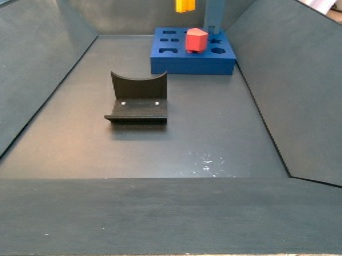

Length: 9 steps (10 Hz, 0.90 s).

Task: Pick up the double-square object. Move up. Place the double-square object on the fixture. Regrasp the double-square object. Move to above the board. Insert the double-square object.
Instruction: Insert the double-square object.

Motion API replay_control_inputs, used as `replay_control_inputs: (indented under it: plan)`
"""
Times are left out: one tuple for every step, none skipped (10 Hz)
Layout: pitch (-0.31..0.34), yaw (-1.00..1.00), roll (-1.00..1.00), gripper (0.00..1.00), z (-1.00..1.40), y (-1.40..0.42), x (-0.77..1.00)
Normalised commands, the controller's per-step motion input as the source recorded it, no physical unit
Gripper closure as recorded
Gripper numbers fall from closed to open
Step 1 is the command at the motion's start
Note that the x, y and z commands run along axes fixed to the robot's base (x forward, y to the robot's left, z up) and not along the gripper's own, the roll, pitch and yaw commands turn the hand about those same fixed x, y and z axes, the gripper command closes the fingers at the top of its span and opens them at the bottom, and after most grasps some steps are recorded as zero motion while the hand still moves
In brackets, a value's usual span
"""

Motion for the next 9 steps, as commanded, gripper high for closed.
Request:
replay_control_inputs:
  plan:
    - [0.0, -1.0, -0.1, 1.0, -0.13, -0.05, 0.0]
    - [0.0, -1.0, -0.1, 1.0, -0.12, -0.05, 0.0]
    - [0.0, -1.0, -0.1, 1.0, -0.12, -0.05, 0.0]
    - [0.0, -1.0, -0.11, 1.0, -0.12, -0.05, 0.0]
    - [0.0, -1.0, -0.11, 1.0, -0.12, -0.05, 0.0]
    - [0.0, -1.0, -0.11, 1.0, -0.12, -0.05, 0.0]
    - [0.0, -0.99, -0.12, 1.0, -0.12, -0.05, 0.0]
    - [0.0, -0.99, -0.12, 1.0, -0.12, -0.06, 0.0]
    - [0.0, -0.98, -0.12, 1.0, -0.12, -0.07, 0.0]
